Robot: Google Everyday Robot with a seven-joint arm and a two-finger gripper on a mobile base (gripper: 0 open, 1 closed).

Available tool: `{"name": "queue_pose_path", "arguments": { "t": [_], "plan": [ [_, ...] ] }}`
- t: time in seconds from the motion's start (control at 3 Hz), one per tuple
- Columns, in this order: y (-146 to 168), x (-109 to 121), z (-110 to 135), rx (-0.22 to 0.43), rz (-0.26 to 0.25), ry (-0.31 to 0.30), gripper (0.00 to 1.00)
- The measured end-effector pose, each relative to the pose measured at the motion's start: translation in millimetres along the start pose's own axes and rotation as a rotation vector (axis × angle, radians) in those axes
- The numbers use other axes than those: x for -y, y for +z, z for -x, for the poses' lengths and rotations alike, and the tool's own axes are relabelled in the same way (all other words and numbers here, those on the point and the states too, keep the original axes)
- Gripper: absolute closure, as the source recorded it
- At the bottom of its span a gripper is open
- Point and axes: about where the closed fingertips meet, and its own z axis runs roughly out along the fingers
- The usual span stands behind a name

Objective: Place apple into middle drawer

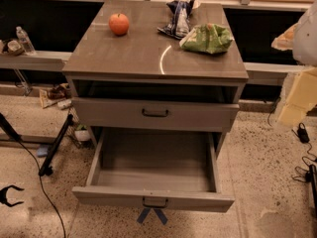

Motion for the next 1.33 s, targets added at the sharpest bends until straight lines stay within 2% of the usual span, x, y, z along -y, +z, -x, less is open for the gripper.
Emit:
{"name": "queue_pose_path", "arguments": {
  "t": [0.33,0.67,1.0,1.33],
  "plan": [
    [0,0,0,0.000,0.000,0.000,0.00],
    [16,34,21,0.120,-0.064,0.103,0.00],
    [34,77,54,0.311,-0.114,0.189,0.00],
    [53,120,95,0.539,-0.120,0.298,0.00]
  ]
}}
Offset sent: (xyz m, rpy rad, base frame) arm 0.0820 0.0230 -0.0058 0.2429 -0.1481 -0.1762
